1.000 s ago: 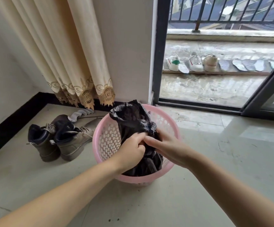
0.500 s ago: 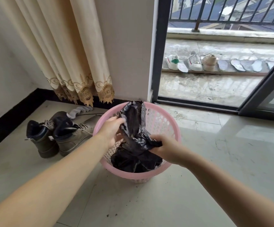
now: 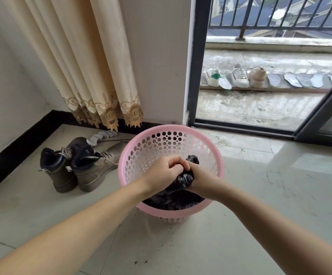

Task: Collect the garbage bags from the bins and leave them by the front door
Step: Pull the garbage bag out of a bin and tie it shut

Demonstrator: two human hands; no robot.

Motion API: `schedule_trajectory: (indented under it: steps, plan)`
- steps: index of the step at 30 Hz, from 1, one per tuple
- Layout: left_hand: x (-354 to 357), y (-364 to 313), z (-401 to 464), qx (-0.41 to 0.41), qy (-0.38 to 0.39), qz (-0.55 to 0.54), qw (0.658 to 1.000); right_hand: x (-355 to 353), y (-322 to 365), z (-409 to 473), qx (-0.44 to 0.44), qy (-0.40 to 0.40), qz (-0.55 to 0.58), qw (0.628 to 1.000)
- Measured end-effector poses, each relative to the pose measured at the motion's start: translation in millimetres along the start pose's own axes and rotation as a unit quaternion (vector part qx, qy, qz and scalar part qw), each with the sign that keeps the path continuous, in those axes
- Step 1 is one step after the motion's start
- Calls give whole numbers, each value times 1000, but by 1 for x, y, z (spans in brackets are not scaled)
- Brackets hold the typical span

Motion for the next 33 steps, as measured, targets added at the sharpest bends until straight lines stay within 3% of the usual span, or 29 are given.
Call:
schedule_trajectory:
  steps: [4,9,12,16,18,23,26,28,30,32,33]
  plan:
    - [-14,9,8,-22,33,-34,999,-11,-6,-5,27,-30,-30,999]
    - [-8,39,7,-87,110,-6,990,-11,3,-11,-43,-55,-113,991]
    - [-7,41,10,-50,61,-18,997,-13,-1,-9,-34,-97,-131,986]
    - [-9,38,8,-14,33,-33,999,-4,-8,1,17,34,-49,998]
    - [-10,40,6,7,7,7,1000,4,-5,5,2,62,-79,995]
    - [-34,43,5,9,-82,136,987,7,4,17,19,-44,-122,991]
    - [-72,42,3,6,-174,269,947,2,-2,24,91,-40,-134,986]
    - [-103,48,-6,-52,-263,300,916,-2,-5,27,120,-41,-119,985]
    - [-124,63,-22,-210,-303,94,925,-7,-5,31,133,-64,-83,985]
    - [-121,82,-38,-346,-235,-207,884,-13,-3,35,151,-99,-42,983]
    - [-115,86,-43,-381,-177,-282,862,-17,-2,37,160,-120,-28,979]
Point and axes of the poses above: each hand's wrist, its own z-axis towards the middle knuckle, its own x-axis out of the palm, y = z × x, the point moved 3 cm from there along z, towards the middle knuckle, and after that the axes turned 15 degrees about -z, right-handed, at the moved point
